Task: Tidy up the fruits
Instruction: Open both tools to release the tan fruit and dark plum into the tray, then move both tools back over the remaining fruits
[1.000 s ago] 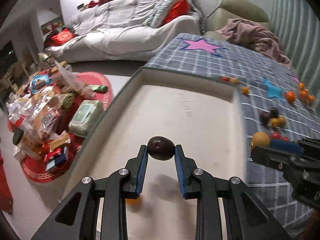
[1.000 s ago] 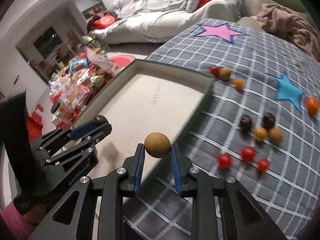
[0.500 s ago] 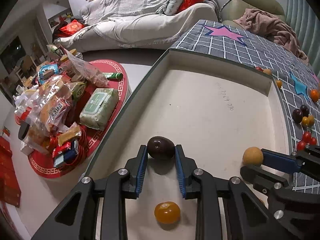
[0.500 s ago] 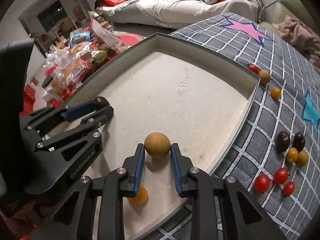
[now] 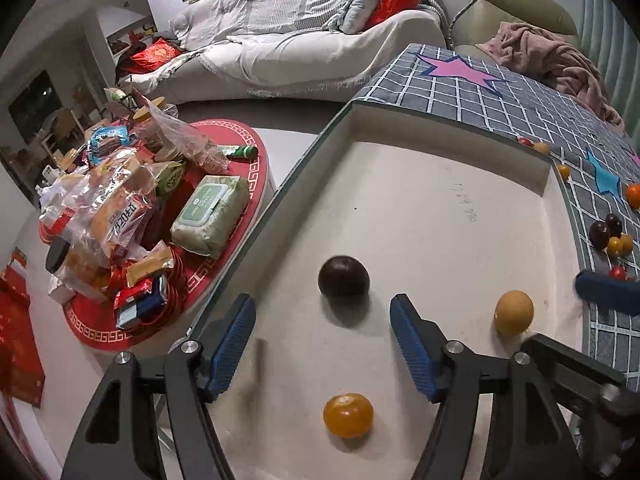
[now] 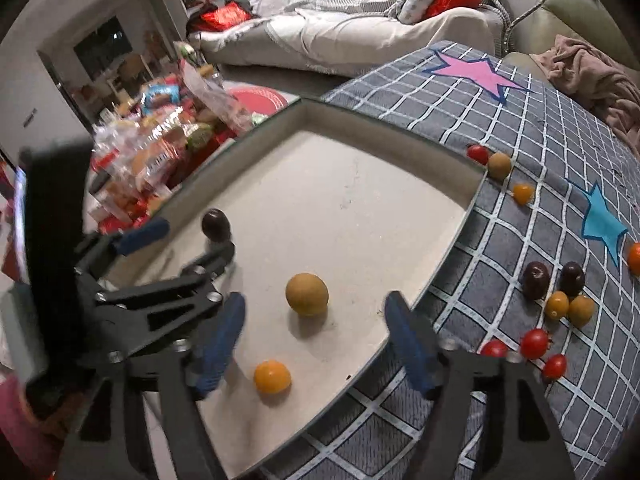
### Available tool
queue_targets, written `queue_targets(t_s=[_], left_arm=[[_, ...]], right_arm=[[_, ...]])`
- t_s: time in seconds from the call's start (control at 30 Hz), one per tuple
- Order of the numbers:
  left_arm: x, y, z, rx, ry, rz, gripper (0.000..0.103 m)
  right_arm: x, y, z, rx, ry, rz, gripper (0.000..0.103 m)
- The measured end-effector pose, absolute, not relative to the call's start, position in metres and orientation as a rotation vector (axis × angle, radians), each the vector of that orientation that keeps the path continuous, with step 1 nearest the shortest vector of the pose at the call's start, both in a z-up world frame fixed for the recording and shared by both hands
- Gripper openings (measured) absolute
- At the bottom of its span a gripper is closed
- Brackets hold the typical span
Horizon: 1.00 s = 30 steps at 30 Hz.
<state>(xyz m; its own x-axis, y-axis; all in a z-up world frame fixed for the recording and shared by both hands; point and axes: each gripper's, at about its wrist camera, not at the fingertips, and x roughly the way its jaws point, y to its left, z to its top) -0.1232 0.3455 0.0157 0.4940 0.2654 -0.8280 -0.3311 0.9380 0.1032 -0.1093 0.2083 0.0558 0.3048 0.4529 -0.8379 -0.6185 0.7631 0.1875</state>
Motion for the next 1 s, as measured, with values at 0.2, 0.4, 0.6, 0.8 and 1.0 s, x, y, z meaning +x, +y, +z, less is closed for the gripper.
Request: queue_targets(t_s=[0.2,0.4,0.6,0.8,1.0], left_arm=[[-0.128,0.329,0.024,-0.073,0.988,0.321,0.071],[-0.133,0.302,0.030,-0.051,0.989,0.262,0.071],[-0.135,0.266,0.037,-0.009,0.984,0.189,0.071],[-0.134,0.234,0.044,0.028,0.975,0.123,0.071],[-0.132,0.208,0.047,0.071,0.968,0.092,0.071]], right_arm=[[-0.112,0.182,0.066,-0.160,1.029,0.663,0.084],[-0.109,0.135,0.058,-0.108,1.056,0.582,0.084],[-0.105,0.081,0.041,-0.051,1.101,0.463,0.084],[-0.097,0.041,0.022,0.011,1.140,0.361,0.084],[-0.091,0.035,0.020,-0.033,1.096,0.314,0.084]])
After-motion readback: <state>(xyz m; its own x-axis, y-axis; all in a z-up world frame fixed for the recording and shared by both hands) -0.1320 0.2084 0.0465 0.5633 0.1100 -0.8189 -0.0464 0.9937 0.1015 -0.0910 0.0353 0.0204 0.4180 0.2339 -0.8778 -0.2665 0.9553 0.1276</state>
